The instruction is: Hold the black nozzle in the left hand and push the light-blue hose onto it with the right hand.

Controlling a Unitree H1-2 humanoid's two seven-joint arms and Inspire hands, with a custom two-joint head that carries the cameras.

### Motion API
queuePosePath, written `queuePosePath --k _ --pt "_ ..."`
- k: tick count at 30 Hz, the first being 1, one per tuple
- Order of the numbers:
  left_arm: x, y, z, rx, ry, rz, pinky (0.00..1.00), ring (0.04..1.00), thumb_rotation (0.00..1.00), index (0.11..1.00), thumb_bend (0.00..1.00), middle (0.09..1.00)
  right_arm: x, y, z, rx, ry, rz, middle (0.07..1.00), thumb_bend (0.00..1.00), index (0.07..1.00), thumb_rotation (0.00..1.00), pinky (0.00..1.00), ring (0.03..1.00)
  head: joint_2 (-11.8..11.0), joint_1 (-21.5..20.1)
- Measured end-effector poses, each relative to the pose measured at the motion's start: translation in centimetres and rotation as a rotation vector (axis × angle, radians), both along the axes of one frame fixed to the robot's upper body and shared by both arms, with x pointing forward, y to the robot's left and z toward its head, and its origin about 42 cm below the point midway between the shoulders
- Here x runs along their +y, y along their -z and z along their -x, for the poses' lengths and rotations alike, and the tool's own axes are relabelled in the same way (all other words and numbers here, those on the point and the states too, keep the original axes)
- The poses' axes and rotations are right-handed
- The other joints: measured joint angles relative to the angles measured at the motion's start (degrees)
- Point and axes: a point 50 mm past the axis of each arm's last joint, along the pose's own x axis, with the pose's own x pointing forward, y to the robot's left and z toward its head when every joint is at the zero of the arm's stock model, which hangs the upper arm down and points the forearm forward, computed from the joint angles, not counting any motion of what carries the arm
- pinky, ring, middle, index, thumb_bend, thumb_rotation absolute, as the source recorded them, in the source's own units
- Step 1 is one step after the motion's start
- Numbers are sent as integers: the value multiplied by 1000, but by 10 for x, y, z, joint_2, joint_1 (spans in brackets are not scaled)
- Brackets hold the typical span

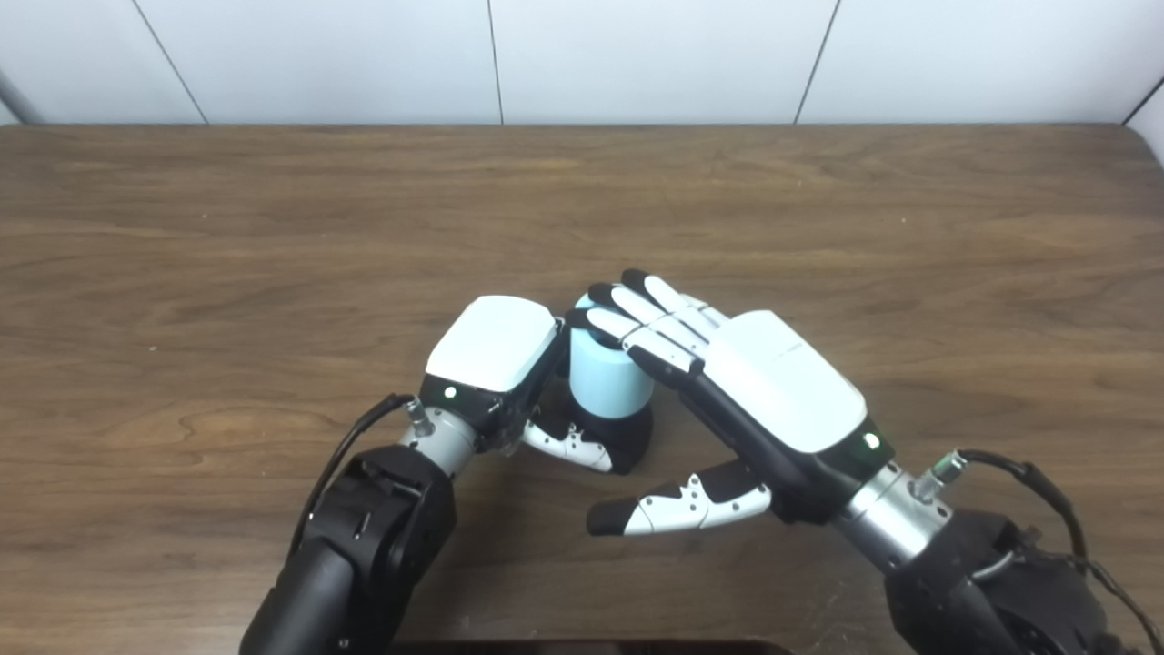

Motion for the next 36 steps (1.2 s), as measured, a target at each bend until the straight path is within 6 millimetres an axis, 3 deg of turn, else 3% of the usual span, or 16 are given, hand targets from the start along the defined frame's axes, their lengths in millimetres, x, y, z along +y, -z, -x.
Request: queuePosePath --k 5,20,36 --pt "-1 0 1 1 7 -3 805 652 0 456 518 540 1 1 1 -1 -17 28 930 633 886 958 940 972 0 0" --pt "0 -2 3 25 17 -12 805 643 0 461 518 537 3 14 14 11 -16 43 942 625 906 921 989 987 4 1" --pt "2 -2 1 28 17 -15 822 673 0 448 515 551 2 15 8 9 -27 36 957 603 926 933 977 996 2 -3"
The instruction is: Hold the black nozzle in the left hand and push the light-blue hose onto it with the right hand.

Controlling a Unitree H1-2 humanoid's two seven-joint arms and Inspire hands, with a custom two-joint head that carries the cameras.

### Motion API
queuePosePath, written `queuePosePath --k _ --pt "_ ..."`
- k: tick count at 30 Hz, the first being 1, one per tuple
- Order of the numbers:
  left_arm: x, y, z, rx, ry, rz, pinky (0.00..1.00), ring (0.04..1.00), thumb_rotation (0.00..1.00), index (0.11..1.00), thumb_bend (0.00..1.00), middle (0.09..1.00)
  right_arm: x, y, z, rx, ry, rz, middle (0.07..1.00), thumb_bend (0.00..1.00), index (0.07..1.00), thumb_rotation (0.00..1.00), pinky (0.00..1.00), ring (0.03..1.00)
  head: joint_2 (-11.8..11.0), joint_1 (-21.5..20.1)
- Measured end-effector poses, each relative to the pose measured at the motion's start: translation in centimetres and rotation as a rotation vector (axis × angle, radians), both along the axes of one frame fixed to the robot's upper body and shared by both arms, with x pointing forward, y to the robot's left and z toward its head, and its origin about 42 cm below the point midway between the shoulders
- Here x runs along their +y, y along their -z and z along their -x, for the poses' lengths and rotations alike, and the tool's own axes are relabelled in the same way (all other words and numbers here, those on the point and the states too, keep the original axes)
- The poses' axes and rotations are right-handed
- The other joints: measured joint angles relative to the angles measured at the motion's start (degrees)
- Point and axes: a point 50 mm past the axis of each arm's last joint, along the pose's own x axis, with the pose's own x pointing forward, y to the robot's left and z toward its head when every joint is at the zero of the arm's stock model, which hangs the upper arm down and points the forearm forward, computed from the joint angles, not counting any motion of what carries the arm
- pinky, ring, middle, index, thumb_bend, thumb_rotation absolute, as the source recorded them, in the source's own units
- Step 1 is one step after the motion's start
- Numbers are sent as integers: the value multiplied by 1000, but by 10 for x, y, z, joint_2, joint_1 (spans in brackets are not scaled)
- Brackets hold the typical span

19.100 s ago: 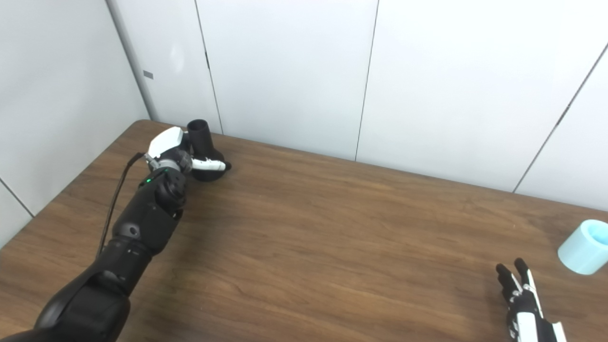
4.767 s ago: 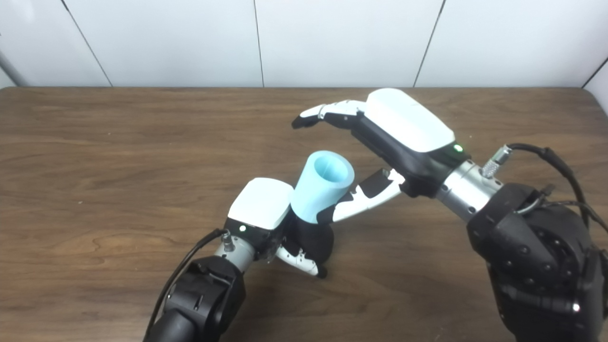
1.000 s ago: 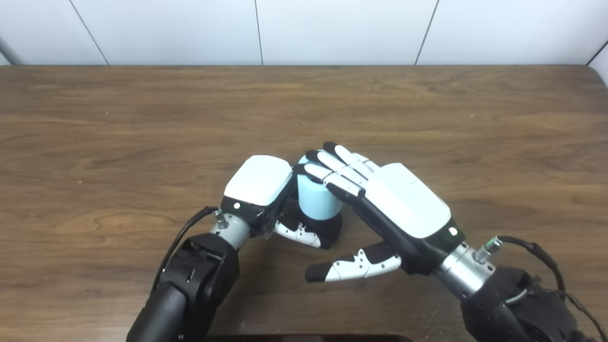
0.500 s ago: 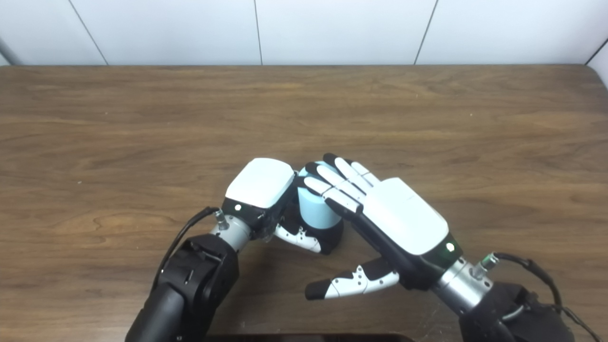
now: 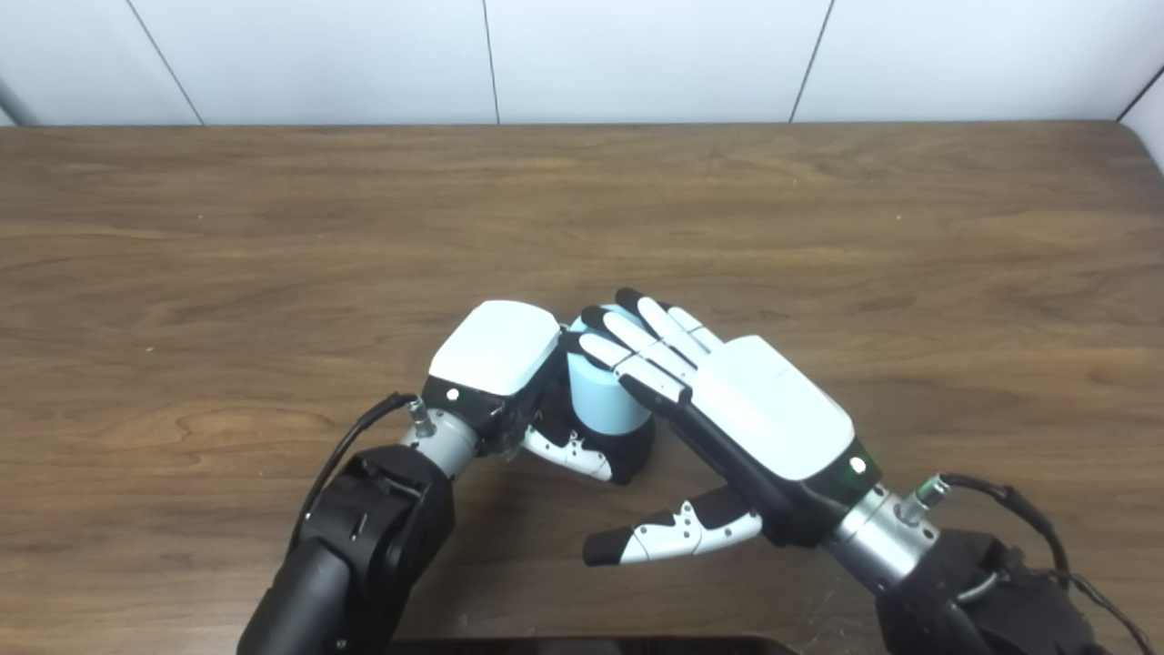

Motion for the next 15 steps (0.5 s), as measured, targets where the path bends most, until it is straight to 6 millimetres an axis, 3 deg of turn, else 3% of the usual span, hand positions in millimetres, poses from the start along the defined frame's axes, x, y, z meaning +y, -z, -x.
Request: queuePosePath --k 5,8,15 --pt "0 0 -1 -1 -1 0 803 672 0 449 515 552 -2 -3 -2 7 0 -17 979 606 935 952 980 1000 -2 0" --pt "0 0 0 -1 -1 1 799 676 0 451 516 549 -2 -10 -6 31 10 -35 975 593 934 924 976 999 -2 0" --pt "-1 -1 -1 0 0 1 804 672 0 450 515 550 -3 -35 -27 -40 8 -107 997 558 949 979 974 993 -4 -5"
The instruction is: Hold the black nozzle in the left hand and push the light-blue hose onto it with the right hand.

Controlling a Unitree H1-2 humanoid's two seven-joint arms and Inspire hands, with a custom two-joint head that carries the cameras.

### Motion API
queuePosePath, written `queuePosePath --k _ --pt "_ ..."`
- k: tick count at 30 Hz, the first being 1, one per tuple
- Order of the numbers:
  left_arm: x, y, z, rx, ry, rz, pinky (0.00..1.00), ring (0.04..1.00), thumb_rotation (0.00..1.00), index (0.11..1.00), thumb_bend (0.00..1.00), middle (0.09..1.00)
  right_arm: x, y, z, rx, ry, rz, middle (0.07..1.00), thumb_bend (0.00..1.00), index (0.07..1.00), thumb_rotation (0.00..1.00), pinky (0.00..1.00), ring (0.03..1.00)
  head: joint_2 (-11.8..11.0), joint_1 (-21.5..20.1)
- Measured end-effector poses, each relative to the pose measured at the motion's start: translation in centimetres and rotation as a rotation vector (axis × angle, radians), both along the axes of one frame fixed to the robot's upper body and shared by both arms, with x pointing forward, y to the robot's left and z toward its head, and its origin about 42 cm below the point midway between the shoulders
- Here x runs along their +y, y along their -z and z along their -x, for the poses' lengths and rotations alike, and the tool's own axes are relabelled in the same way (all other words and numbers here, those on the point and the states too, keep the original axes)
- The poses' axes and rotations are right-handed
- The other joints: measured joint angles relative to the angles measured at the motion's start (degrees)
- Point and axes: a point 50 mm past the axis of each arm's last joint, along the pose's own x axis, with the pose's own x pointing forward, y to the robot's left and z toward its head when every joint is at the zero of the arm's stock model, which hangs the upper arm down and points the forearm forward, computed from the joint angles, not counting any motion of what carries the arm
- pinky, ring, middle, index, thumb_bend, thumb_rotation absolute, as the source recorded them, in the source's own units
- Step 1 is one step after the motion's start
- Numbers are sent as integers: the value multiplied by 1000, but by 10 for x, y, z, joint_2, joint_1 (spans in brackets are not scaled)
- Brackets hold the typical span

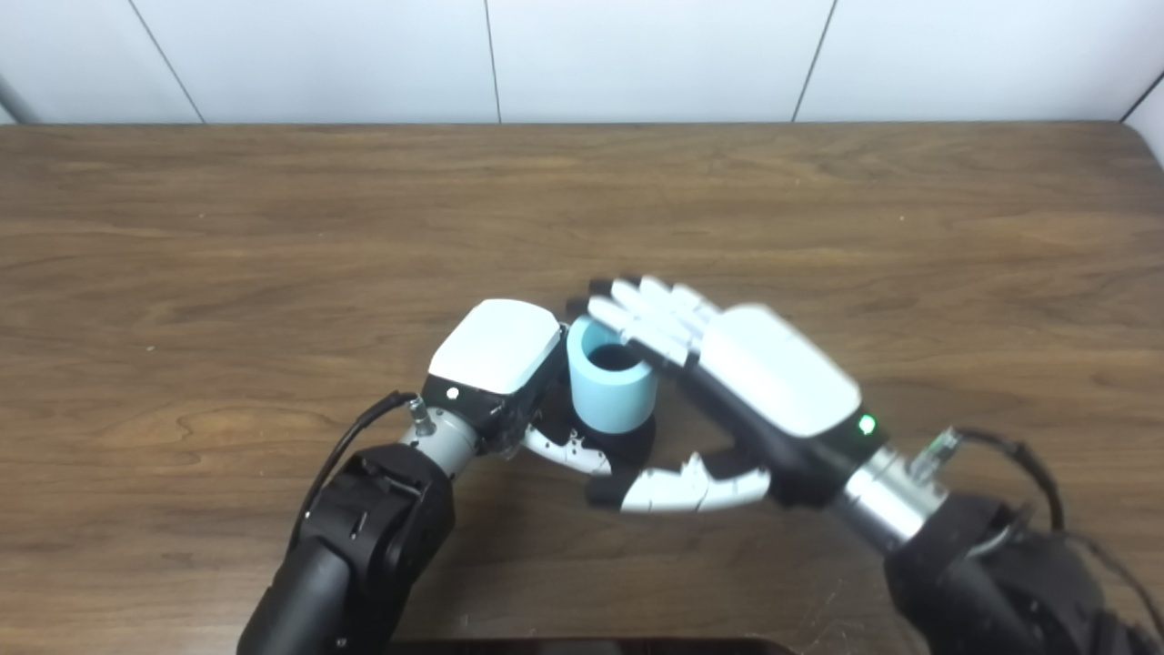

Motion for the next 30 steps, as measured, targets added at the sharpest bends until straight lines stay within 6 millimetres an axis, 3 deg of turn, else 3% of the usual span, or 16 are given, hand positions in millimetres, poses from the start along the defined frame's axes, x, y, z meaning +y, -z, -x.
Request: queuePosePath --k 9,10,11,12,14,17,20,30 --pt "2 1 -1 -15 7 22 779 648 0 484 522 509 -3 -23 -13 -107 4 -86 974 511 941 958 939 975 2 4" --pt "3 1 0 -24 13 19 785 664 37 490 522 572 -4 -24 -13 -109 10 -87 974 515 942 966 941 976 2 4" --pt "3 1 0 -34 19 17 792 681 139 586 708 622 -6 -24 -14 -112 17 -89 975 522 943 978 946 979 2 4" --pt "3 1 0 -40 23 15 795 687 174 618 771 638 -7 -25 -14 -113 21 -91 975 524 943 982 947 980 3 3" --pt "4 0 0 -50 26 16 800 701 232 683 873 662 -8 -25 -14 -118 29 -96 965 520 941 983 935 970 2 4" --pt "8 2 -1 -56 22 -7 819 751 288 759 947 737 -10 -26 -14 -122 38 -102 957 512 945 989 906 960 2 6" --pt "14 2 -3 -67 17 -35 846 805 327 821 961 812 -14 -25 -13 -115 49 -103 949 510 939 987 863 951 2 8" --pt "29 -5 -11 -59 -28 -44 967 891 379 919 1000 876 -21 -25 -12 -119 63 -99 934 522 936 1000 842 939 2 11"
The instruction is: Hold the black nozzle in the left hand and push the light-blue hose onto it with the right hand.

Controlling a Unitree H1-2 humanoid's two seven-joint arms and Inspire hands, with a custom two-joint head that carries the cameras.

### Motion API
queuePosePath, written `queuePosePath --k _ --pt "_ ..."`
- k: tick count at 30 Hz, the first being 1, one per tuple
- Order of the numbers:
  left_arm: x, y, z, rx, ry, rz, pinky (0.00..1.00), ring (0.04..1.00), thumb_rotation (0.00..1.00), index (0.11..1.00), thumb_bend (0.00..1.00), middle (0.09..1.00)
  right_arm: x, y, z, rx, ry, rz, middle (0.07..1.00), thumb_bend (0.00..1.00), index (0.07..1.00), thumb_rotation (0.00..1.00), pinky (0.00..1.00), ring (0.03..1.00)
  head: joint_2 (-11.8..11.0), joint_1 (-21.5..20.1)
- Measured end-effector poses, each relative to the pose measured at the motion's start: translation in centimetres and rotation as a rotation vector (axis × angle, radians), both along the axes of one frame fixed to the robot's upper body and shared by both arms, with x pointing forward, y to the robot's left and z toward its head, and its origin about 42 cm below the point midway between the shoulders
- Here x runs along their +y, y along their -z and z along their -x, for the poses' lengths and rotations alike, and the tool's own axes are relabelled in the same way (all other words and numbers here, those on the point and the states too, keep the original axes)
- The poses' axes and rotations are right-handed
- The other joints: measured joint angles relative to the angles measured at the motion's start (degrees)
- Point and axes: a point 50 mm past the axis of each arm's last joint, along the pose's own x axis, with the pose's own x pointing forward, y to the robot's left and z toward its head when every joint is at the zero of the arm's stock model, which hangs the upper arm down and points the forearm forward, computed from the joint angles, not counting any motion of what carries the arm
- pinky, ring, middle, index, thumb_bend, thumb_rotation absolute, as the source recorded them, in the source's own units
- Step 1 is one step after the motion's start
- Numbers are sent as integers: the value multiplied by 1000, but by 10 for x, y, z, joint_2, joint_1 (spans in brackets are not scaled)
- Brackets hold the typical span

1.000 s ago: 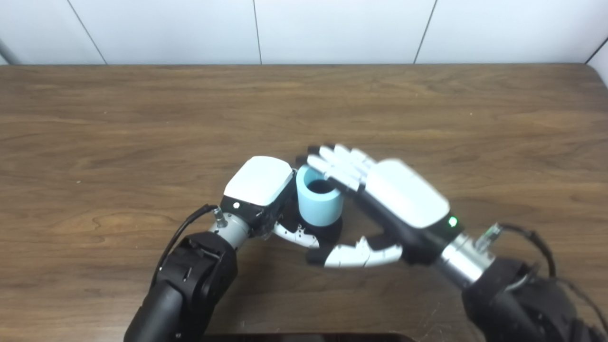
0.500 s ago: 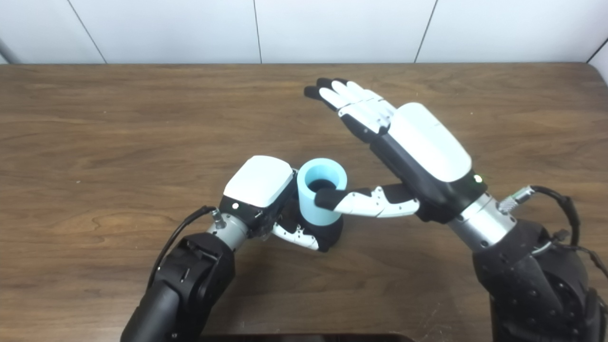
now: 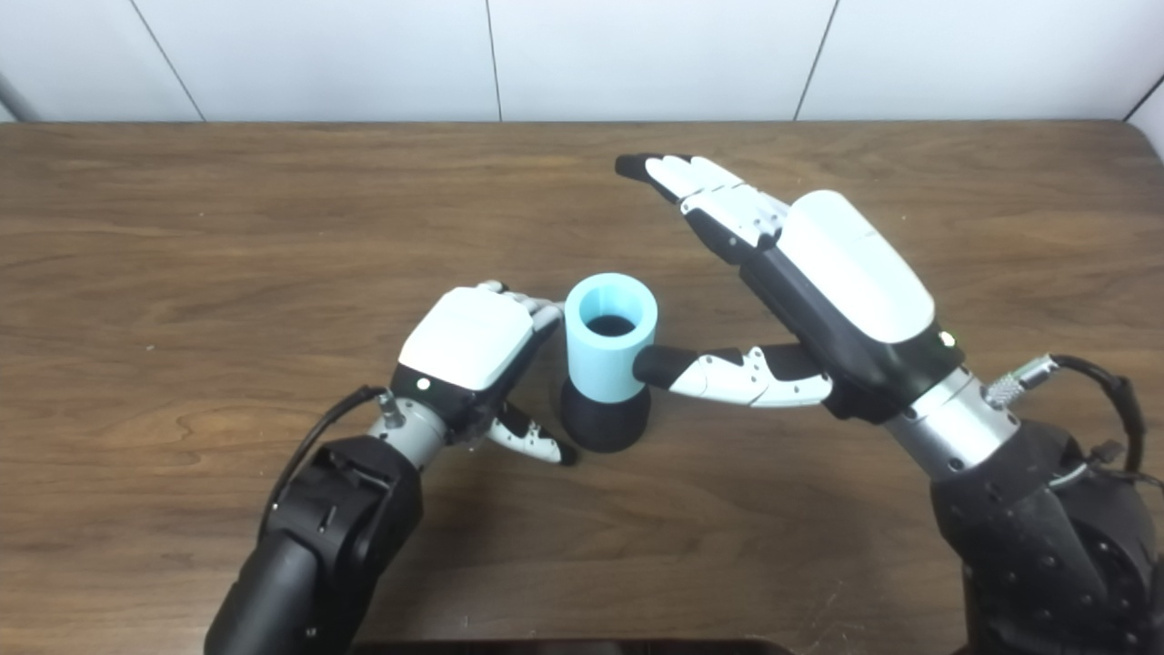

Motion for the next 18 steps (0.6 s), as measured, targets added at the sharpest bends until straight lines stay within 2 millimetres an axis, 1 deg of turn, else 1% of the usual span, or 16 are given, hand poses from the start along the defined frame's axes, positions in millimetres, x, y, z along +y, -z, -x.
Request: queuePosePath --k 3,7,10,12,13,15,17,18 --pt "7 -4 -3 5 -25 3 976 884 379 933 1000 880 -1 1 1 3 2 -3 938 532 940 1000 848 944 0 0" --pt "19 -11 -6 0 -57 34 961 878 435 938 1000 881 -5 3 1 18 8 16 940 534 941 1000 845 944 0 0" --pt "34 -12 -11 14 -100 65 944 879 453 938 1000 881 -6 6 -1 35 18 12 938 544 938 1000 847 944 0 0" --pt "47 -15 -14 36 -139 126 946 888 446 941 1000 890 -7 8 -2 52 29 1 939 550 938 1000 849 945 0 0" --pt "54 -18 -15 48 -157 169 932 901 442 942 999 903 -8 9 -2 66 39 -9 942 557 941 1000 846 942 0 0" --pt "68 -25 -16 86 -182 261 910 915 472 943 992 922 -9 13 -4 108 62 -41 940 551 935 989 833 929 0 0" --pt "81 -31 -18 125 -184 344 810 897 455 927 968 916 -10 19 -7 143 82 -78 933 545 925 988 824 914 0 0" --pt "87 -34 -19 138 -178 382 791 893 452 924 963 915 -10 23 -10 154 93 -97 932 543 923 989 823 912 0 0"
